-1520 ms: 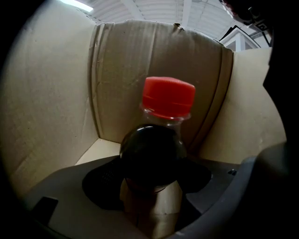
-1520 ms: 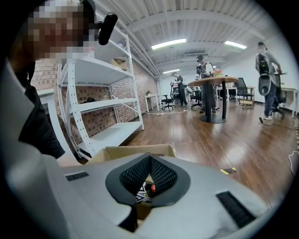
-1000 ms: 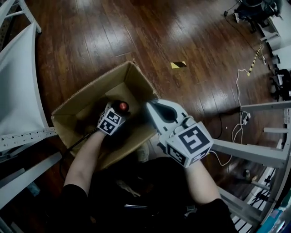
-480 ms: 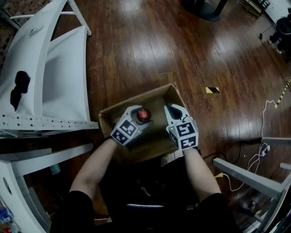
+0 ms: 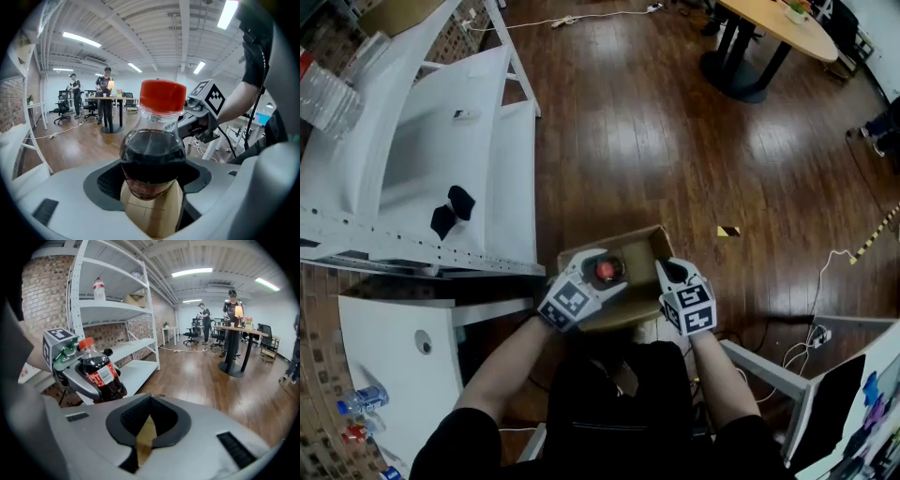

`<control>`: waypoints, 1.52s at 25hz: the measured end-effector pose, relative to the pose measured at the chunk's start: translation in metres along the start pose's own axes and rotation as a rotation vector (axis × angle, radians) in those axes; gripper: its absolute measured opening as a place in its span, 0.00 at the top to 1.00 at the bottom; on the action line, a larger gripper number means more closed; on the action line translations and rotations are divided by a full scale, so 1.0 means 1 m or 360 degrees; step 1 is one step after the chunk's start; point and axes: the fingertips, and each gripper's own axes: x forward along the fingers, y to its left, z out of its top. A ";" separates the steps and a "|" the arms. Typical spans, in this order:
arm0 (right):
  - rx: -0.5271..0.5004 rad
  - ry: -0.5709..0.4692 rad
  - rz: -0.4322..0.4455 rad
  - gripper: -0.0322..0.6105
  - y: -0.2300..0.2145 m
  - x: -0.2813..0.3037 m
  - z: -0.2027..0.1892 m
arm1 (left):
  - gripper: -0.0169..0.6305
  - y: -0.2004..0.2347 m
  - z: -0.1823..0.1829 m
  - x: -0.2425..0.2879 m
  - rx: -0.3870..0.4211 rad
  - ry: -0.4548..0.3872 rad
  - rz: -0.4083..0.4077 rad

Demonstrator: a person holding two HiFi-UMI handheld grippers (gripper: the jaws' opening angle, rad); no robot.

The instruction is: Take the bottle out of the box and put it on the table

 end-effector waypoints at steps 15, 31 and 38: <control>-0.0217 -0.0338 0.0171 0.95 0.133 -0.175 0.226 | 0.48 -0.034 0.237 -0.243 0.0006 -0.0241 0.0331; -0.0631 -0.0480 0.0999 0.95 0.310 -0.156 0.321 | 0.48 -0.035 0.228 -0.430 -0.0214 -0.0376 0.1232; -0.0844 -0.0413 0.1467 0.95 0.425 -0.149 0.309 | 0.48 -0.074 0.189 -0.511 -0.0365 -0.0310 0.1695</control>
